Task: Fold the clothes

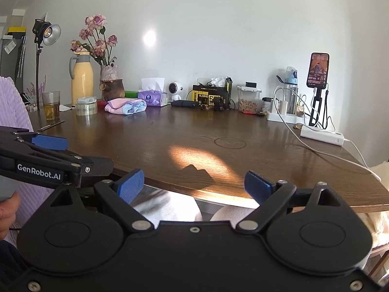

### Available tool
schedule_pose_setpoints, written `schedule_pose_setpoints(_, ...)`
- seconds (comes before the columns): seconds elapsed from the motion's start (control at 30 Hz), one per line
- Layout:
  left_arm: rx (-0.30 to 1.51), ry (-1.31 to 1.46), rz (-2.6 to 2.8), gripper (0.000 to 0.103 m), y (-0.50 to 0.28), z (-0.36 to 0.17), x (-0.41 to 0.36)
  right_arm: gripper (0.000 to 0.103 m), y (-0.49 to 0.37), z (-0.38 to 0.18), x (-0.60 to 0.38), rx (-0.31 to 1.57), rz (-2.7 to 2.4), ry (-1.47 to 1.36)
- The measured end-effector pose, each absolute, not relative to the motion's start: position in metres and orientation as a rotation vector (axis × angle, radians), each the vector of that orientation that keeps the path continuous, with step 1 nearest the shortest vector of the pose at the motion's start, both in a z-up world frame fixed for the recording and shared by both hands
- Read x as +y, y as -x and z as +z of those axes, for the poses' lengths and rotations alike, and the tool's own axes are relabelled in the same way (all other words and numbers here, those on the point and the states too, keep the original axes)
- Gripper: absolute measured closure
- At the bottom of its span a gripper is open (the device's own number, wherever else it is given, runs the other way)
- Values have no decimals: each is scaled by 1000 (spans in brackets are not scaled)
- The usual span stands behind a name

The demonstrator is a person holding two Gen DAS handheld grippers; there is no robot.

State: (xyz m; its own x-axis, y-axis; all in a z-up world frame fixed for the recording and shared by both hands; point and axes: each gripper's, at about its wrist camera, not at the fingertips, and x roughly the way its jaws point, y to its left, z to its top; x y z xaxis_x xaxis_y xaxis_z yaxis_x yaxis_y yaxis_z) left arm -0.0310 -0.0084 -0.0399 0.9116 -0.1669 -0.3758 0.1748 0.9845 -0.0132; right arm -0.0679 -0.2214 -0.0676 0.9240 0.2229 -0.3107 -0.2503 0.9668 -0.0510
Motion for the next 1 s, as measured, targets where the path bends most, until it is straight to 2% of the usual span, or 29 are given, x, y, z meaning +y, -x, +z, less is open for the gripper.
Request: schedule_pose_setpoints(1.0,394,-39,-172,0,27,-46,-12,10,68,-73,-219,317,249,99)
